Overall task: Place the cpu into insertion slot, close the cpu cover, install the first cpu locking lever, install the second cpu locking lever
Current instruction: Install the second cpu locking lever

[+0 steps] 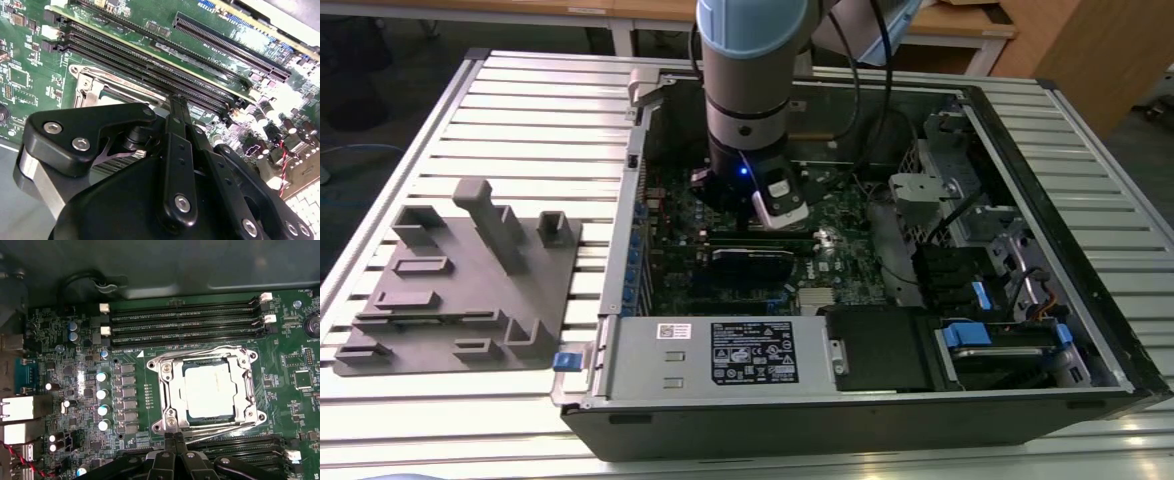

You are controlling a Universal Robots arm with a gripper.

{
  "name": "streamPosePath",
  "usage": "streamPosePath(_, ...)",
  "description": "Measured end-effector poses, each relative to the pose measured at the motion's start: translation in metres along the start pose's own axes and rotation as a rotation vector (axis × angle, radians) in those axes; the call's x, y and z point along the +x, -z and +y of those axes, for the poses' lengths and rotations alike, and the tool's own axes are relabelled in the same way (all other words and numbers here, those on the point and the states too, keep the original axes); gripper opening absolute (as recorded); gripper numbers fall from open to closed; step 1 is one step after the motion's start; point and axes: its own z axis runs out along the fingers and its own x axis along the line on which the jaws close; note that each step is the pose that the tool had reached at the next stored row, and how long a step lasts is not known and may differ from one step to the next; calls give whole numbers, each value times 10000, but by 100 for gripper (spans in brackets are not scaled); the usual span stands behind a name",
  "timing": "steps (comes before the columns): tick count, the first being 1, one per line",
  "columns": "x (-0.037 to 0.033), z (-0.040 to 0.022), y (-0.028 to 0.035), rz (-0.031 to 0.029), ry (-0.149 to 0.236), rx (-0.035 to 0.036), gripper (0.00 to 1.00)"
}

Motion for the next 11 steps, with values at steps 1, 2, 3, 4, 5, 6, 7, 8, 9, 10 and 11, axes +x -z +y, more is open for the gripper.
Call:
streamPosePath(1,0,-4,-2,0,0,-6,11)
streamPosePath(2,0,-9,-6,0,0,-10,11)
streamPosePath(3,3,-15,-13,1,-1,-13,11)
streamPosePath(4,7,-22,-19,3,-1,-19,11)
streamPosePath(5,11,-28,-24,4,-2,-38,11)
streamPosePath(6,14,-35,-27,8,-5,-68,11)
streamPosePath(7,15,-40,-29,11,-6,-96,11)
streamPosePath(8,16,-44,-30,14,-8,-129,11)
streamPosePath(9,17,-47,-30,20,-11,-181,11)
streamPosePath(10,19,-53,-30,39,-21,-352,11)
streamPosePath(11,19,-56,-30,47,-26,-429,11)
